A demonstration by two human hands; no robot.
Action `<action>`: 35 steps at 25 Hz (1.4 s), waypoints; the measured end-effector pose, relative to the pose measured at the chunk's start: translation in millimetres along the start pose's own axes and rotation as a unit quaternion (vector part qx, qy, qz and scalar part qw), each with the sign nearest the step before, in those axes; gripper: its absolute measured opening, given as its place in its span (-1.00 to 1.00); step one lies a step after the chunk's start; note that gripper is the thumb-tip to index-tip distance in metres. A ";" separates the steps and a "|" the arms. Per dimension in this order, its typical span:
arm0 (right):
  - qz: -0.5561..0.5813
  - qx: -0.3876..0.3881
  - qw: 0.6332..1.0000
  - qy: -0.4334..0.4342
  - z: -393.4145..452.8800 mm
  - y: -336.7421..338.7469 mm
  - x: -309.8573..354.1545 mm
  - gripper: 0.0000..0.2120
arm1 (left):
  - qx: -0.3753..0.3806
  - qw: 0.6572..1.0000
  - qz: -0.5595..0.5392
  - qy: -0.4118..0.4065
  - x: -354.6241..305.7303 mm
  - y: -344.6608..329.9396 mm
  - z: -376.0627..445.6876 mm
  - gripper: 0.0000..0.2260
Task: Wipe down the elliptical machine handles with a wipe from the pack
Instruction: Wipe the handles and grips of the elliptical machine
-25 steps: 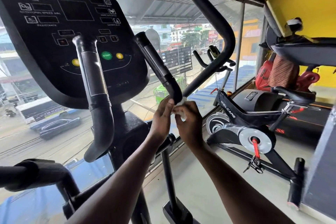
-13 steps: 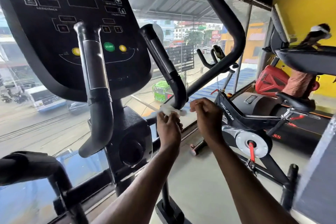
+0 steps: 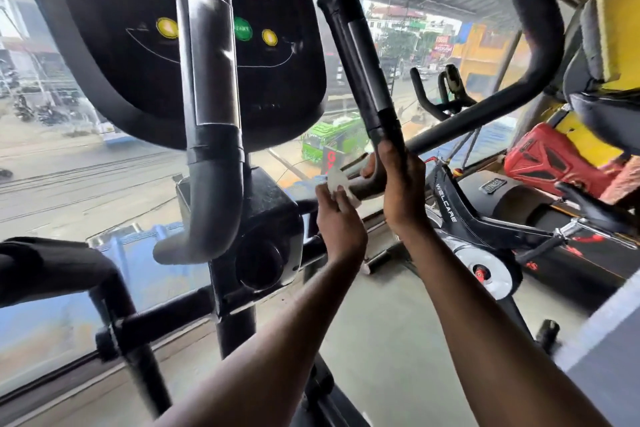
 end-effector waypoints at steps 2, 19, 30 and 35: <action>0.030 0.008 1.000 0.007 0.5 -4.3 -5.8 -0.59 | -0.010 1.000 0.010 -0.015 3.1 1.0 4.9 -0.89; 0.136 -0.072 0.988 0.024 1.5 -3.3 -27.0 -0.68 | 0.025 0.980 0.076 -0.185 -10.2 -16.7 -20.9 -0.53; 0.121 -0.066 0.990 0.035 1.7 -3.4 -23.1 -0.74 | 0.028 0.992 0.093 -0.082 11.7 -8.2 26.1 -0.55; 0.114 -0.073 0.990 0.032 0.7 -3.4 -22.4 -0.69 | 0.022 0.979 0.106 -0.171 2.5 -10.0 19.5 -0.61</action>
Point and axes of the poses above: each hand's wrist, its own z-axis towards the middle knuckle, its own y-axis out of the back of the hand, x = y × z, the point moved 9 cm from there along z, towards the middle knuckle, and after that the axes turned 4 degrees about y, right-handed, at the moved point
